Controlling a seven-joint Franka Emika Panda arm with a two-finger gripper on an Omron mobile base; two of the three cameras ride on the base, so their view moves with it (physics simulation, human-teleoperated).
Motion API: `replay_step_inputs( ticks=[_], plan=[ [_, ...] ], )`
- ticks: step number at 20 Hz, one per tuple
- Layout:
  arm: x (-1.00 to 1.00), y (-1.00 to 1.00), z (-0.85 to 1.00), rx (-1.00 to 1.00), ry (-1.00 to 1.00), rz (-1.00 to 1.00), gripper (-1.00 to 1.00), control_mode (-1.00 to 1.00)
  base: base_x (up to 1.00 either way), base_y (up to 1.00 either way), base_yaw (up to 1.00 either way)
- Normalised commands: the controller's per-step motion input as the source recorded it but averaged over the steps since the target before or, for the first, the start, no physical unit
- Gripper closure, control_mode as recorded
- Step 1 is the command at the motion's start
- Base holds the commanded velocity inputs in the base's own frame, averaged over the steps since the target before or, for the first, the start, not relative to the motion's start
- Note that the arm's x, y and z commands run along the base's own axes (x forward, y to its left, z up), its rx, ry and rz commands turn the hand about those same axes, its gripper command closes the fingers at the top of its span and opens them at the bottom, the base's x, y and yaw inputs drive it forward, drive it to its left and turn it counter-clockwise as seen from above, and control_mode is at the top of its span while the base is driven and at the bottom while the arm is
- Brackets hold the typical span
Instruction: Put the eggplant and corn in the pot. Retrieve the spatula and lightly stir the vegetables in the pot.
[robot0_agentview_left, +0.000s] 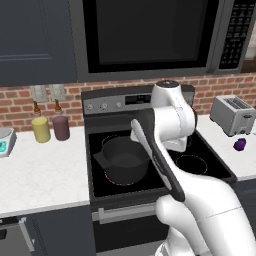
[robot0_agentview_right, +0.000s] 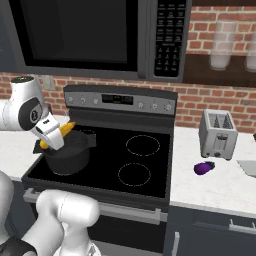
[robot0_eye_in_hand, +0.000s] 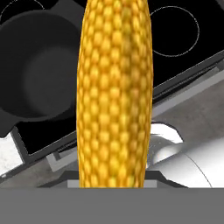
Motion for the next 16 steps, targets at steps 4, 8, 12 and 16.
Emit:
replay_step_inputs(
  ticks=[4,8,12,16],
  plan=[
    [0.23,0.64,-0.13,-0.01,0.00,0.12,1.00,-1.00,0.00,0.00,0.00],
    [0.35,0.32,-0.32,-0.06,-0.05,0.10,1.00,-1.00,0.00,0.00,0.00],
    [0.41,0.12,-0.44,-0.08,-0.06,0.08,1.00,-1.00,0.00,0.00,0.00],
    [0.38,0.00,-0.45,-0.08,-0.06,0.05,1.00,-1.00,0.00,0.00,0.00]
  ],
)
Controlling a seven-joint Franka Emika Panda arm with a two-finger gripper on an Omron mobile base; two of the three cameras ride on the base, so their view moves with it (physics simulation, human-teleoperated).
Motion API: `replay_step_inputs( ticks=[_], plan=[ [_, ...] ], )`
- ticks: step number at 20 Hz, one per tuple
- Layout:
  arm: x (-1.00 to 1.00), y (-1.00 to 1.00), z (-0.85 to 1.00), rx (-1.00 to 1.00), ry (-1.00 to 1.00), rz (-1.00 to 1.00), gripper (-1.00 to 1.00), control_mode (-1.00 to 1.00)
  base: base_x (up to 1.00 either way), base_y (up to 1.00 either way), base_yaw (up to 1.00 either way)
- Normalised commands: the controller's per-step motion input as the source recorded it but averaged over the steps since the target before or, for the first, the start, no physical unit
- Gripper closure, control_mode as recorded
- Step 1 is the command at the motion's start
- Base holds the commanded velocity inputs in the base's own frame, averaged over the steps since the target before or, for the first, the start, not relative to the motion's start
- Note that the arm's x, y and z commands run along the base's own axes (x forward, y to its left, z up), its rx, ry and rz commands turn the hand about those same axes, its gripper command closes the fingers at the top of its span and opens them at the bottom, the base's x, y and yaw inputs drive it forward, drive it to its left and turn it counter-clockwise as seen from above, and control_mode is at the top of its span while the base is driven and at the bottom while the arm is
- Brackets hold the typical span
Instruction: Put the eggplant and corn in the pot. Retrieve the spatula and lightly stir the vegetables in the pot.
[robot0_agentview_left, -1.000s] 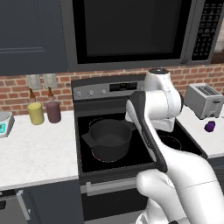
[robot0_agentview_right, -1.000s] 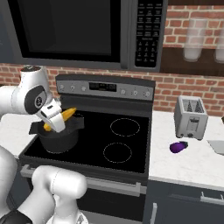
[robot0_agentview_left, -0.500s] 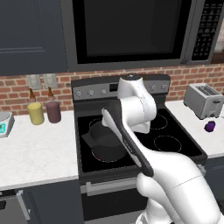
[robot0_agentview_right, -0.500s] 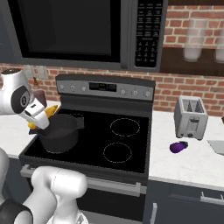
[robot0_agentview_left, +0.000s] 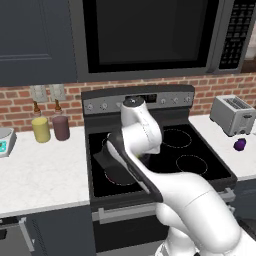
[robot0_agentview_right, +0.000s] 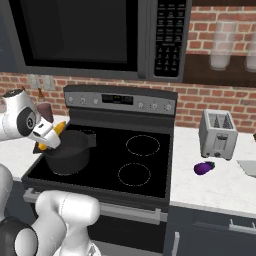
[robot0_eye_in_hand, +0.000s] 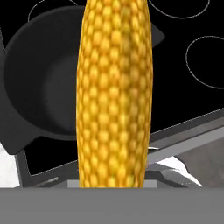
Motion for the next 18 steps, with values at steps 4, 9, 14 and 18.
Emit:
replay_step_inputs(
  ticks=[4,9,14,18],
  plan=[
    [0.38,0.00,-0.36,-0.05,-0.06,0.04,1.00,-1.00,0.00,0.00,0.00],
    [0.44,0.00,-0.28,-0.02,-0.04,0.04,1.00,-1.00,0.00,0.00,0.00],
    [0.42,0.01,-0.17,0.00,-0.03,0.04,1.00,-1.00,0.00,0.00,0.00],
    [0.24,0.00,-0.24,0.00,-0.01,0.02,1.00,-1.00,0.00,0.00,0.00]
  ],
)
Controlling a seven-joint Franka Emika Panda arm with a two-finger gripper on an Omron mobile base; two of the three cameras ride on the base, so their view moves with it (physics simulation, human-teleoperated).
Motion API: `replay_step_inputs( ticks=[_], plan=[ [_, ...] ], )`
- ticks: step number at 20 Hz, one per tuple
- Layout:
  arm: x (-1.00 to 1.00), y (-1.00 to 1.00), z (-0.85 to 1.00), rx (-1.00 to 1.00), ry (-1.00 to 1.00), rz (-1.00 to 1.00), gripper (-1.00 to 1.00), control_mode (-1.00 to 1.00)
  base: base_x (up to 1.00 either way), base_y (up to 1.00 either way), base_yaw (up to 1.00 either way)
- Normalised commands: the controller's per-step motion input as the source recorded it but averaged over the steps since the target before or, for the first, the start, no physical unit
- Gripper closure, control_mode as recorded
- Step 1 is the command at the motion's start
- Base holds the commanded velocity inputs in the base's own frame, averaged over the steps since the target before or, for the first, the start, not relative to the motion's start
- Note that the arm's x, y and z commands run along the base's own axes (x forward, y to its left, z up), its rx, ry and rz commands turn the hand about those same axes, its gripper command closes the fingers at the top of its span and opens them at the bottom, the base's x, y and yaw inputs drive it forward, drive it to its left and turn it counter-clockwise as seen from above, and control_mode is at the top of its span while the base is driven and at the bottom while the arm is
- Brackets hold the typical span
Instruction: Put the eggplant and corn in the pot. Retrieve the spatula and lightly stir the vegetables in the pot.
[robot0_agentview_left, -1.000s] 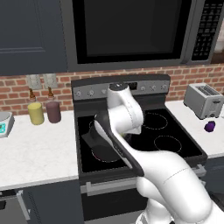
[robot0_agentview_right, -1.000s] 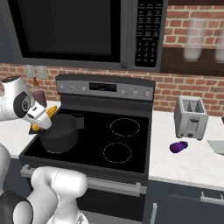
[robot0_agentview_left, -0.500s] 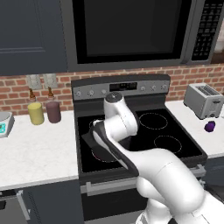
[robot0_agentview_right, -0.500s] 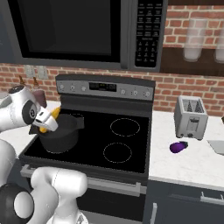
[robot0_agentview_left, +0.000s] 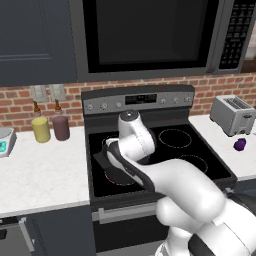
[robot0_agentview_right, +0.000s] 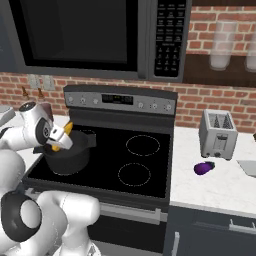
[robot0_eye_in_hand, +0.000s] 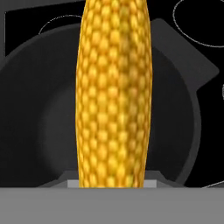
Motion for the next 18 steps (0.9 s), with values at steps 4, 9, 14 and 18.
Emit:
replay_step_inputs(
  ticks=[4,9,14,18],
  plan=[
    [0.06,0.02,-0.28,-0.02,0.00,0.02,1.00,-1.00,0.00,0.00,0.00],
    [0.04,0.06,-0.26,-0.03,-0.01,0.01,1.00,-1.00,0.00,0.00,0.00],
    [0.05,0.03,-0.08,-0.02,-0.06,0.00,1.00,-1.00,0.00,0.00,0.00],
    [0.00,0.02,0.00,-0.01,-0.12,0.01,-1.00,-1.00,0.00,0.00,0.00]
  ],
)
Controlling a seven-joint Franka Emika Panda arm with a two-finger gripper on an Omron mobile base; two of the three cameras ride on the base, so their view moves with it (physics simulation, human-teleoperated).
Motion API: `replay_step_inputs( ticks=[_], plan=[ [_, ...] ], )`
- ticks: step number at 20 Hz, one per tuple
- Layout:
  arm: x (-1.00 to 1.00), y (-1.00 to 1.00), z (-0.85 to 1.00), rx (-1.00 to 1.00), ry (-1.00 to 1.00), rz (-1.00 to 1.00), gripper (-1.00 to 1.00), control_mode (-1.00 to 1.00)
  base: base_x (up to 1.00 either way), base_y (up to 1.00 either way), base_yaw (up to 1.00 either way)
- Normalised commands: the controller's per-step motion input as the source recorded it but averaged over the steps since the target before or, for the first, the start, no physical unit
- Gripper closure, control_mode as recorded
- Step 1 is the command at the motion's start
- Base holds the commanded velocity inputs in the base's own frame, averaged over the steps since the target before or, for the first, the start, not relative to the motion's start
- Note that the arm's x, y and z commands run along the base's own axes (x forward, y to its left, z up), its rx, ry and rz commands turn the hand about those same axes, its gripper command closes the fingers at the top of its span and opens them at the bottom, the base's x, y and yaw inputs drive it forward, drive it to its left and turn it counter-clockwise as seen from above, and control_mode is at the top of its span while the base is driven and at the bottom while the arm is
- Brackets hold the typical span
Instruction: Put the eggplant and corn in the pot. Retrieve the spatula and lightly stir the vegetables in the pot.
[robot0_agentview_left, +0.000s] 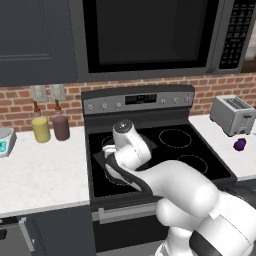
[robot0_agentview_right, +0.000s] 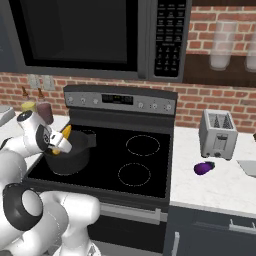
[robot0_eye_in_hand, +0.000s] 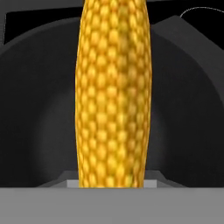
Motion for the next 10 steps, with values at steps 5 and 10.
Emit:
replay_step_inputs(
  ticks=[5,10],
  plan=[
    [0.00,0.00,0.00,0.00,-0.10,0.00,-1.00,-1.00,0.00,0.00,0.00],
    [0.00,0.00,0.06,0.00,-0.01,0.00,-1.00,-1.00,0.00,0.00,0.00]
  ],
)
